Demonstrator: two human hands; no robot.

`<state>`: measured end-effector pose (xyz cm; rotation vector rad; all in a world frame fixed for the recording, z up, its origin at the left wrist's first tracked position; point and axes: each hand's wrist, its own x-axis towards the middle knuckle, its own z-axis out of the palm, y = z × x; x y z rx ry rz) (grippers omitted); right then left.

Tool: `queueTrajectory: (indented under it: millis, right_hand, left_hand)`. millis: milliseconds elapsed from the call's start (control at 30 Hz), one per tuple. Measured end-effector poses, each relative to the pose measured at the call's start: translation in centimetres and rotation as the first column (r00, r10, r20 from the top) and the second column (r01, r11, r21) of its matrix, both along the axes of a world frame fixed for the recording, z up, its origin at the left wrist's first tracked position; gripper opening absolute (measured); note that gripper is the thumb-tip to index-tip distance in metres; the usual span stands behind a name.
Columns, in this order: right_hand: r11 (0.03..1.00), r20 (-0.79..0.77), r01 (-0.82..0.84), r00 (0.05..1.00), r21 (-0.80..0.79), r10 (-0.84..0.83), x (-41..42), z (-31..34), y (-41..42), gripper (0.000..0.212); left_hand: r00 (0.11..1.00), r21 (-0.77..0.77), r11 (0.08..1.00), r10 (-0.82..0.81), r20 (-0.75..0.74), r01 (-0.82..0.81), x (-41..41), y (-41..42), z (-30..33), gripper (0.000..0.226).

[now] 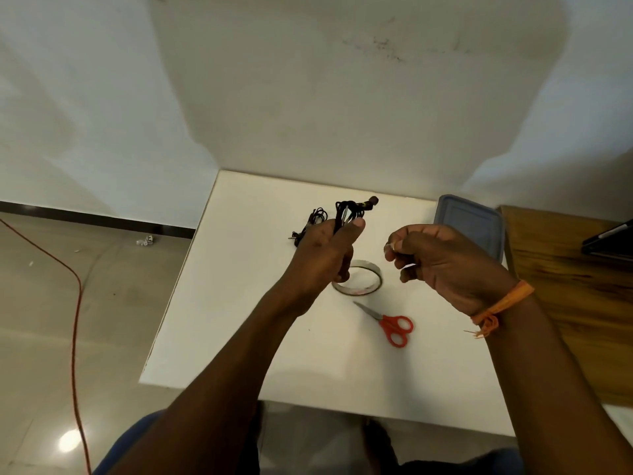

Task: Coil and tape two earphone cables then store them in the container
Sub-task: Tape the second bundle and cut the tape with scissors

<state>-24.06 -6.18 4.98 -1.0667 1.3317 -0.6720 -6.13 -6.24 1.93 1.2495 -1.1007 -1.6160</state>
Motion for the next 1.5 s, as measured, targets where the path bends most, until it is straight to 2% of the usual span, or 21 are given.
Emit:
queueTrajectory:
  millis: [100,233,333,367,500,633,733,800,900,967,1033,1167,1300,1433,1500]
  right_hand:
    - [0.998,-0.096,-0.001,0.995,-0.056,-0.005,0.4,0.4,0.1,0.028]
    - [0.996,-0.107,-0.018,0.994,-0.087,0.009,0.9,1.0,0.3,0.025]
    - [0.996,-0.109,-0.005,0.994,-0.090,-0.005,1.1,1.3,0.3,0.026]
    - [0.996,-0.109,-0.001,0.994,-0.091,-0.009,1.2,1.4,0.3,0.025]
    - [0.991,-0.122,-0.017,0.992,-0.132,0.001,1.7,1.9,0.4,0.029]
    - [0.986,-0.128,-0.046,0.991,-0.162,0.025,2.1,2.5,0.5,0.032]
    - [0.983,-0.141,-0.063,0.989,-0.173,0.039,2.0,2.7,0.5,0.034]
    - [0.983,-0.154,-0.077,0.987,-0.169,0.051,2.0,2.9,0.4,0.030]
    - [0.980,-0.187,-0.102,0.980,-0.168,0.069,1.8,2.9,0.3,0.020]
    - [0.975,-0.190,-0.143,0.976,-0.168,0.110,1.7,3.0,0.3,0.013]
    - [0.971,-0.206,-0.178,0.968,-0.162,0.143,1.6,3.0,0.4,0.016]
    - [0.952,-0.251,-0.212,0.956,-0.219,0.155,1.7,3.7,0.4,0.020]
    - [0.924,-0.326,-0.303,0.920,-0.235,0.219,1.8,4.0,0.5,0.017]
    - [0.928,-0.343,-0.285,0.919,-0.238,0.194,1.4,3.9,0.4,0.023]
    - [0.925,-0.349,-0.297,0.915,-0.237,0.204,1.3,3.7,0.5,0.019]
  left_hand:
    - [1.000,-0.054,0.999,-0.001,0.004,0.001,0.5,-0.2,0.1,0.035]
    - [0.998,-0.084,0.995,-0.057,0.008,0.057,0.7,-0.1,0.3,0.029]
    - [0.993,-0.091,0.990,-0.108,0.049,0.112,0.7,-0.2,0.2,0.048]
    - [0.991,-0.091,0.988,-0.119,0.056,0.123,0.6,-0.1,0.2,0.048]
    - [0.992,-0.102,0.988,-0.114,0.061,0.120,0.6,-0.1,0.4,0.024]
    - [0.988,-0.113,0.985,-0.122,0.091,0.132,0.7,-0.2,0.7,0.029]
    - [0.987,-0.122,0.983,-0.123,0.106,0.135,0.8,-0.2,0.8,0.020]
    - [0.985,-0.126,0.979,-0.150,0.090,0.161,1.0,-0.2,0.8,0.017]
    - [0.978,-0.106,0.973,-0.202,0.046,0.206,1.6,-0.3,0.9,0.026]
    - [0.971,-0.098,0.967,-0.234,0.038,0.237,1.8,-0.4,1.2,0.018]
    - [0.965,-0.092,0.961,-0.262,0.017,0.262,1.9,-0.4,1.4,0.010]
    - [0.955,-0.085,0.952,-0.297,-0.013,0.295,2.2,-0.4,1.3,0.024]
    - [0.960,-0.125,0.952,-0.276,0.048,0.280,2.0,-0.4,1.9,0.020]
    - [0.958,-0.129,0.950,-0.275,0.085,0.285,1.9,-0.3,2.1,0.015]
    - [0.959,-0.126,0.953,-0.265,0.098,0.276,1.8,-0.3,2.1,0.015]
